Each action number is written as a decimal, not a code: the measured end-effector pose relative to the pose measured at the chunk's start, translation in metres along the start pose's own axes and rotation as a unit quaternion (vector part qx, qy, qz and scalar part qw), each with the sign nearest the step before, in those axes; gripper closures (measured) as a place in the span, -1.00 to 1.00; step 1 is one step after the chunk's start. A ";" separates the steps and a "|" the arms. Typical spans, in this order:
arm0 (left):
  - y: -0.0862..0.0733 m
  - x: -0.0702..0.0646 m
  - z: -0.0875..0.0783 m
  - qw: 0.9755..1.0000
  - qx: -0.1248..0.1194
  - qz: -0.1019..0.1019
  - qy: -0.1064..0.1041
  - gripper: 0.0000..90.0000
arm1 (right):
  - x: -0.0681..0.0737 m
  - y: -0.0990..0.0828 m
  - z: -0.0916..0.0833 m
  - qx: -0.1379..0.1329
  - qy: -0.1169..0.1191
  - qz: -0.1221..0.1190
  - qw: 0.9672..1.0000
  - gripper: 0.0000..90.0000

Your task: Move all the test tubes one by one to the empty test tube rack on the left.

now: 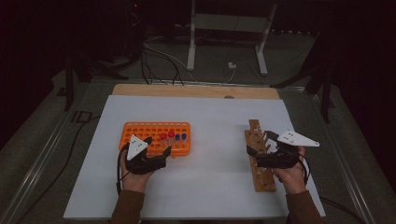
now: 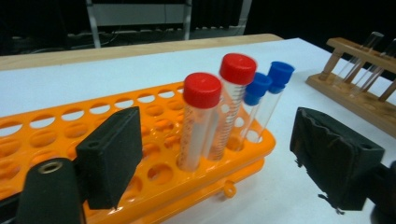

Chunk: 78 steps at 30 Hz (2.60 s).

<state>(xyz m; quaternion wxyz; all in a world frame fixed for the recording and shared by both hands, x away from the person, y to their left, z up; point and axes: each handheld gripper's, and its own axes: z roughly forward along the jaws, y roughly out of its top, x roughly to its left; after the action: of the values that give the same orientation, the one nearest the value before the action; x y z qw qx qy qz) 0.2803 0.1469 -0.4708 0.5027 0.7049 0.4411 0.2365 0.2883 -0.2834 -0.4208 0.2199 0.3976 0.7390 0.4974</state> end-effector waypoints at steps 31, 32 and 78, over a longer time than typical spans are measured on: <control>0.000 -0.003 0.000 1.000 -0.003 0.016 -0.012 -0.99 | -0.048 -0.015 0.038 0.079 -0.079 0.017 0.994 0.25; 0.000 -0.004 0.000 1.000 -0.003 0.015 -0.012 -0.99 | -0.047 -0.016 0.038 0.080 -0.079 0.014 0.994 0.31; -0.002 -0.007 0.003 1.000 0.006 0.019 -0.018 -0.99 | -0.041 -0.012 0.035 0.067 -0.087 0.012 0.994 0.69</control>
<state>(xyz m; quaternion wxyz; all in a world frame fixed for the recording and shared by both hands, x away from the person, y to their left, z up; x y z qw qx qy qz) 0.2784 0.1390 -0.4727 0.5012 0.7205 0.4200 0.2310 0.3331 -0.2987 -0.4490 0.2504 0.4621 0.7439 0.4128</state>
